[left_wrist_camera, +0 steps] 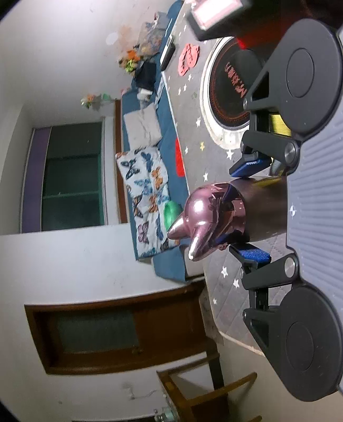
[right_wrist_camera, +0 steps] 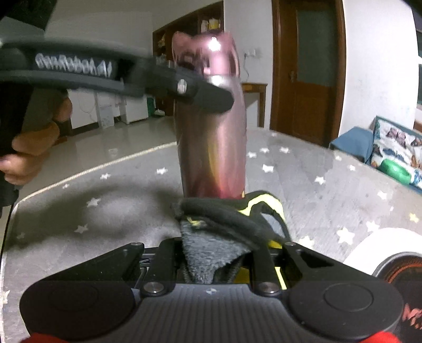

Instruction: Clean container

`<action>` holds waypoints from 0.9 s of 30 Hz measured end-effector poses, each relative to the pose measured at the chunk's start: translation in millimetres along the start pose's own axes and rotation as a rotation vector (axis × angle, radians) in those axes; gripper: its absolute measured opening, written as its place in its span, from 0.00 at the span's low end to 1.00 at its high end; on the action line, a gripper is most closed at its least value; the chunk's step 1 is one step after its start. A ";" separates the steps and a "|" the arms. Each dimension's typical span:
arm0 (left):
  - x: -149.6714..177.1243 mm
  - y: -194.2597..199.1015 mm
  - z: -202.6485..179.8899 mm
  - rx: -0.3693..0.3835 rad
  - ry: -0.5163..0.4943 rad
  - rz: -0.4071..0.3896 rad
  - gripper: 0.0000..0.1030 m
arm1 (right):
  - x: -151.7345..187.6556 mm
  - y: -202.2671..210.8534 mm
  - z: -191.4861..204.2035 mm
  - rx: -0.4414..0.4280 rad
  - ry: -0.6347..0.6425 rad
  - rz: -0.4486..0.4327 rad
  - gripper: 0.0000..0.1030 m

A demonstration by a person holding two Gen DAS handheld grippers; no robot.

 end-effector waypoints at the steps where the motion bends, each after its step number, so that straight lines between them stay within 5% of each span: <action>1: -1.2 0.0 0.4 0.017 -0.011 0.003 0.57 | -4.6 4.4 0.4 0.001 0.009 -0.014 0.17; 11: -7.9 -7.0 10.6 0.187 -0.144 0.026 0.57 | -44.1 41.5 14.1 0.030 0.172 -0.137 0.17; 27: -4.6 -3.0 4.8 0.061 -0.059 -0.001 0.58 | 8.8 -7.9 -1.3 0.003 0.012 0.016 0.18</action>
Point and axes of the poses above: each gripper's, at about its wrist camera, not at the fingertips, and y roughly against the way its jaws point, z to its left, x to its underside, the point moved 5 cm from there along -y, roughly the way its jaws point, and after that the axes turned 5 degrees about -x, right-handed, at the moved point
